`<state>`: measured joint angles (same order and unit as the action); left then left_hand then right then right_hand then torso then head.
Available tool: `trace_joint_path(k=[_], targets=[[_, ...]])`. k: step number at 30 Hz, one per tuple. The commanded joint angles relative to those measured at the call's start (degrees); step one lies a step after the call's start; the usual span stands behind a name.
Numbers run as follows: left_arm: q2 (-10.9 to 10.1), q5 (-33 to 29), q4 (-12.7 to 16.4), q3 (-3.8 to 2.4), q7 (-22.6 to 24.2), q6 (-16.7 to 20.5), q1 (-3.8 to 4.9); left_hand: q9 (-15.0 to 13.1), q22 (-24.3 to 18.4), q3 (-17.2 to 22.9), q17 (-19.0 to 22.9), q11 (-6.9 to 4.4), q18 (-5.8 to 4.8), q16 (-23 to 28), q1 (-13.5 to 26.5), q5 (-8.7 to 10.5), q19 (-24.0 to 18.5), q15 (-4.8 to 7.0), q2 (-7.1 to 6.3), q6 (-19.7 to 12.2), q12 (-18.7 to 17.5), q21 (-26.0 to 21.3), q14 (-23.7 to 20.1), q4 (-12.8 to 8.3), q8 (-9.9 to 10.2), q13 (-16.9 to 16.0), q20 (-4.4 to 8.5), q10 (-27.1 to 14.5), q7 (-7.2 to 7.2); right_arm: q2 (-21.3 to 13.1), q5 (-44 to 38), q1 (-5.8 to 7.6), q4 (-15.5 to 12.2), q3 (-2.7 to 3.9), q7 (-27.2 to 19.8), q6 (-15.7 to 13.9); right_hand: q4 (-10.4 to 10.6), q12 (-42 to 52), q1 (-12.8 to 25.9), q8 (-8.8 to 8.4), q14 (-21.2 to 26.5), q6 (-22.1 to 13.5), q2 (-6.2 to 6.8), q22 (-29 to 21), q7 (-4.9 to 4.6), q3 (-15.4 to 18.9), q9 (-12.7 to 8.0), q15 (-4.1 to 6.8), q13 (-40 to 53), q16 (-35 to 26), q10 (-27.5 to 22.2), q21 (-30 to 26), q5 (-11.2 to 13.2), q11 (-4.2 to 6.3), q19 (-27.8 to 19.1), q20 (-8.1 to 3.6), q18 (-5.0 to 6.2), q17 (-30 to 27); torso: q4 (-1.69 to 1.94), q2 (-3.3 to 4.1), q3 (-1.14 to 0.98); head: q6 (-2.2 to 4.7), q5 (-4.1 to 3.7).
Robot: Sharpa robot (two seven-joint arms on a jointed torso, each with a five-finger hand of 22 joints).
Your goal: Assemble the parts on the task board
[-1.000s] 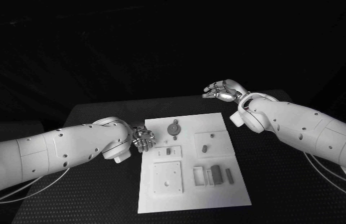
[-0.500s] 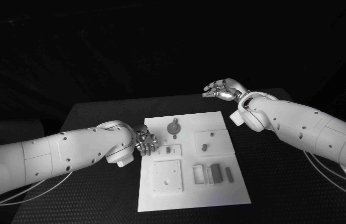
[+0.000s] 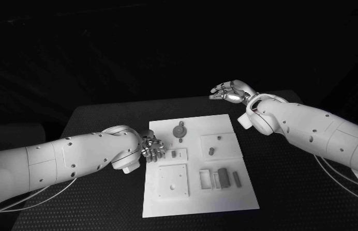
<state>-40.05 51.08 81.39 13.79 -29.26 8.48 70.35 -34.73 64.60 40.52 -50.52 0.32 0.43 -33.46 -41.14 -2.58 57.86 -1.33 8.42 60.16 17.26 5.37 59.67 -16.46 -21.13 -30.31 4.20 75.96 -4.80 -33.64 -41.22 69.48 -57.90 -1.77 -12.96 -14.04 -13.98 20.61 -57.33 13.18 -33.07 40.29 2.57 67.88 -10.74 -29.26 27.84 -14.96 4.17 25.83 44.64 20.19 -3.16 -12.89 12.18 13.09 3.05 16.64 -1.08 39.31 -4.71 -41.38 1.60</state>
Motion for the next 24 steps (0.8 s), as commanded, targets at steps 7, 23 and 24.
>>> trace_joint_path(k=[7, 23, 24], targets=[[0.47, 0.68, -0.19, -0.03, -0.61, -0.81, -0.34, -0.1, 0.36, 0.44, -0.06, -0.24, -0.3, -0.45, -0.01, -0.21, 0.05, -0.03, 0.57, 0.49, 0.41, 0.36, -0.53, 0.01, -0.32, -0.15, 0.11, 0.27, -0.02, -0.04, -0.34, -0.03, -0.05, 0.02, -0.36, 0.9, 0.04, -0.18, -0.16, 0.3, 0.25, -0.4, 0.45, 0.12, -2.68, 0.22, -0.11, 0.0, -0.1, -0.21, -0.08, -0.4, 0.3, -0.07, -0.3, -0.21, -0.83, 0.11, -0.02, -0.03, -0.04, -0.12, -0.08], [0.96, 1.31, -0.9, -0.03, -1.02, -1.24, -0.75, -0.05, 1.21, 0.65, 0.12, -0.28, -0.27, -1.11, 0.06, -0.21, -0.02, 0.03, 0.54, 0.04, 0.54, 0.62, -0.77, -0.06, -0.05, -0.37, 0.17, 0.29, -0.22, -0.15, -0.32, -0.03, -0.16, 0.02, -0.39, 0.93, 0.11, -0.2, -0.06, 0.34, 0.33, -0.43, 0.59, 0.23, -2.67, 0.3, -0.19, -0.03, -0.13, -0.28, -0.1, -0.49, 0.3, -0.08, -0.39, -0.19, -0.87, 0.14, 0.04, -0.01, -0.02, -0.31, -0.23], [1.0, 1.33, -0.96, -0.03, -1.04, -1.3, -0.78, -0.05, 1.25, 0.65, 0.13, -0.28, -0.27, -1.15, 0.07, -0.21, -0.02, 0.03, 0.54, 0.03, 0.55, 0.63, -0.77, -0.06, -0.05, -0.38, 0.17, 0.3, -0.23, -0.16, -0.32, -0.03, -0.16, 0.02, -0.4, 0.93, 0.11, -0.2, -0.06, 0.34, 0.33, -0.43, 0.59, 0.24, -2.67, 0.3, -0.19, -0.03, -0.13, -0.28, -0.1, -0.49, 0.3, -0.08, -0.4, -0.19, -0.87, 0.14, 0.03, -0.01, -0.01, -0.34, -0.25]])
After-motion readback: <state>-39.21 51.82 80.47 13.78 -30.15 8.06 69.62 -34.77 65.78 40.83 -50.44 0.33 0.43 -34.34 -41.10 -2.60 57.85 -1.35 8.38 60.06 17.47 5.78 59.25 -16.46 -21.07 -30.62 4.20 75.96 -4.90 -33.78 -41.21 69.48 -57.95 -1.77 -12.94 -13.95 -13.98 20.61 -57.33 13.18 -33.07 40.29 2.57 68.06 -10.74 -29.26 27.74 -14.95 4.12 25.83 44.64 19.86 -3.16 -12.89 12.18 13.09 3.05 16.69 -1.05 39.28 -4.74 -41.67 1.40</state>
